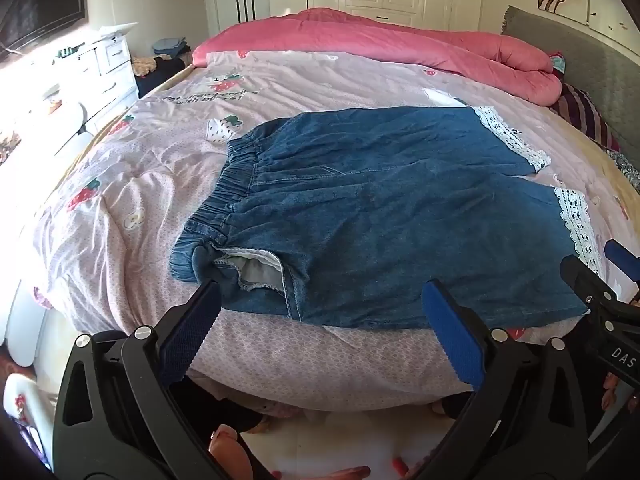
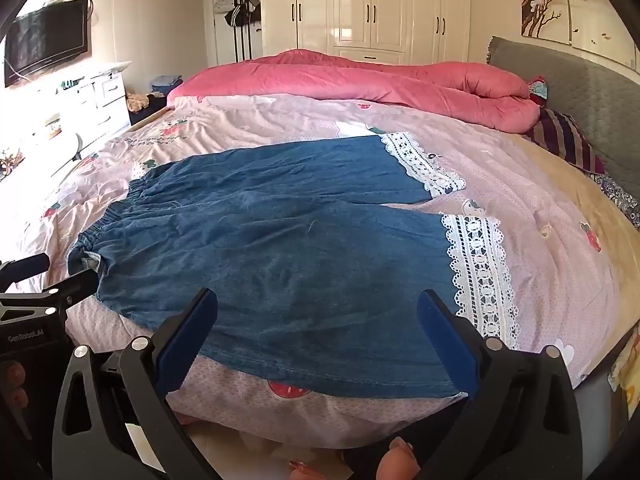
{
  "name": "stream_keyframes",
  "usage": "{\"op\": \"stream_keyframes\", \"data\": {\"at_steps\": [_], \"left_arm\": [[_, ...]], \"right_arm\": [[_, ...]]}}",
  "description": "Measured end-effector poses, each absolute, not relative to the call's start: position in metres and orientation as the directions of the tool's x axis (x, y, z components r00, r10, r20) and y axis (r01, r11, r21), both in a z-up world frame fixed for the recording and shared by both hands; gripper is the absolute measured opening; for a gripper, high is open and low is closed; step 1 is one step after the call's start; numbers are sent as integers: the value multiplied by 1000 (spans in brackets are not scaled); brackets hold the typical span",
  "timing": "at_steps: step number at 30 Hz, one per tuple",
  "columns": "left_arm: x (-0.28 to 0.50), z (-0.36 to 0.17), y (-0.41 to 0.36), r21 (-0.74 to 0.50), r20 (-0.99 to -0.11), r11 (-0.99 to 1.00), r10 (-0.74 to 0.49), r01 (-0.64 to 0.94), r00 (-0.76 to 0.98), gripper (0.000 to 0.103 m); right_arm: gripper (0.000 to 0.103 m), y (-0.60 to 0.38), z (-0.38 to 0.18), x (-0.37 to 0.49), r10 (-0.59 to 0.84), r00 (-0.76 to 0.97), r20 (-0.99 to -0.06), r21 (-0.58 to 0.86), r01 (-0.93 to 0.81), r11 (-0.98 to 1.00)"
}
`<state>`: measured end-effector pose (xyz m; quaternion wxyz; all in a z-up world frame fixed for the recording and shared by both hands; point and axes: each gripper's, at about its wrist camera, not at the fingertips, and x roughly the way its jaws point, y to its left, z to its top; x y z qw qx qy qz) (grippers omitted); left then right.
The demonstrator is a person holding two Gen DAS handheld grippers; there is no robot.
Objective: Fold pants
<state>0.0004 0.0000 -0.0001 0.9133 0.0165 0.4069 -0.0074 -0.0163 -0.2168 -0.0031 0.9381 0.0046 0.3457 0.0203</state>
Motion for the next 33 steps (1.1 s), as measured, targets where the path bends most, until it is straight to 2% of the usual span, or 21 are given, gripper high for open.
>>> {"op": "stream_keyframes", "data": {"at_steps": [33], "left_arm": [[1, -2, -2, 24, -739, 999, -4, 32, 674, 94]], "right_arm": [[99, -216, -3, -17, 39, 758, -651, 18, -36, 999]]}}
